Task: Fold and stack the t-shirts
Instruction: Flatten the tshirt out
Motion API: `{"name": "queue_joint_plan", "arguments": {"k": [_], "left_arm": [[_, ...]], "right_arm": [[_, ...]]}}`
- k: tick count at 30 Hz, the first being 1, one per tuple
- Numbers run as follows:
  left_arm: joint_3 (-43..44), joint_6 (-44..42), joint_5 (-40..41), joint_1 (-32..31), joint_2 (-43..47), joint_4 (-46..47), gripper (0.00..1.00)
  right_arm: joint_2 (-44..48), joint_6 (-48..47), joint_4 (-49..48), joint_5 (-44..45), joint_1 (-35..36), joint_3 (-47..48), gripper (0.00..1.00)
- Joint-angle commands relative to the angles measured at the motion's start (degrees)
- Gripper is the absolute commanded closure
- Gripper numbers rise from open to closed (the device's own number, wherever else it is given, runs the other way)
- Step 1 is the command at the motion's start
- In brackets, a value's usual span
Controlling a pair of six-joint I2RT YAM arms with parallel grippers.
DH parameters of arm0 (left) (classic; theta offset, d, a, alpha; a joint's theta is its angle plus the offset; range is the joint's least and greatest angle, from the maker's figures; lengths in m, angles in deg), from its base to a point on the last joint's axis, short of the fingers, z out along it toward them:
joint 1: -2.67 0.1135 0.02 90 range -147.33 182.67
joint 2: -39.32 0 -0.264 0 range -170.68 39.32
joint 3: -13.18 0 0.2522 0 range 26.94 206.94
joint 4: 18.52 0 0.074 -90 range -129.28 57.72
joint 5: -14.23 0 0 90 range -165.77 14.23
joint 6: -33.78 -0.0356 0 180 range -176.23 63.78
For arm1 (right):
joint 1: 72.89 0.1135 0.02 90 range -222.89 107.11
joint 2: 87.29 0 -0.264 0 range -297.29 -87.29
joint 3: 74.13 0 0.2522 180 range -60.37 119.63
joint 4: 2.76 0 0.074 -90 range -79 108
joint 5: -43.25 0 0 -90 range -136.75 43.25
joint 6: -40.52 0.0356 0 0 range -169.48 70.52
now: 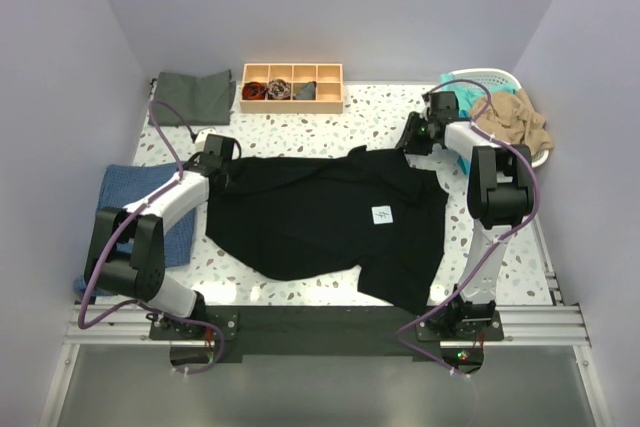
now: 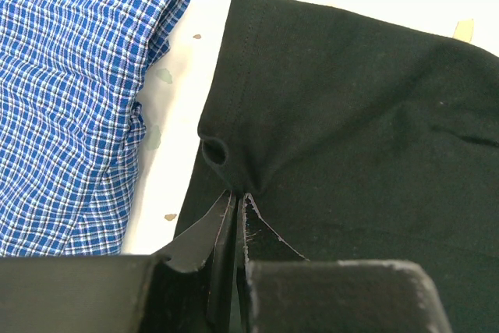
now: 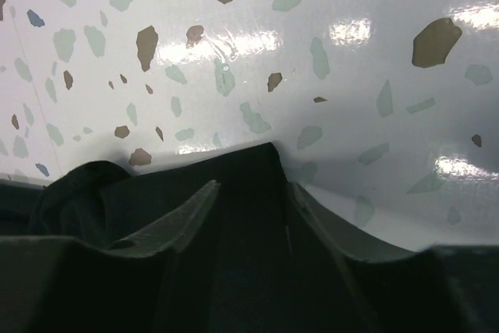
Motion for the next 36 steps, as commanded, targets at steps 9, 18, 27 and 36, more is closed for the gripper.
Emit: {"name": "queue_joint_plan", "arguments": {"k": [9, 18, 27, 36], "left_arm": [[0.9, -0.2, -0.6, 0.3, -0.5, 2.2, 0.92], [3.4, -0.6, 0.5, 0.3, -0.6, 1.9, 0.92], [5.9, -1.3, 1.2, 0.3, -1.1, 1.1, 0.92], [6.0, -1.3, 1.4, 0.3, -1.0, 0.3, 0.92]], "right_arm": [[1.1, -0.4, -2.1, -7.0, -0.5, 1.9, 1.0], [14.4, -3.3, 0.1, -1.7, -0.8, 0.8, 1.0], [27.4, -4.0, 8.6, -4.8, -0.7, -3.3, 1.0], [37.3, -6.5, 16.8, -6.2, -0.7, -14.6, 1.0]]}}
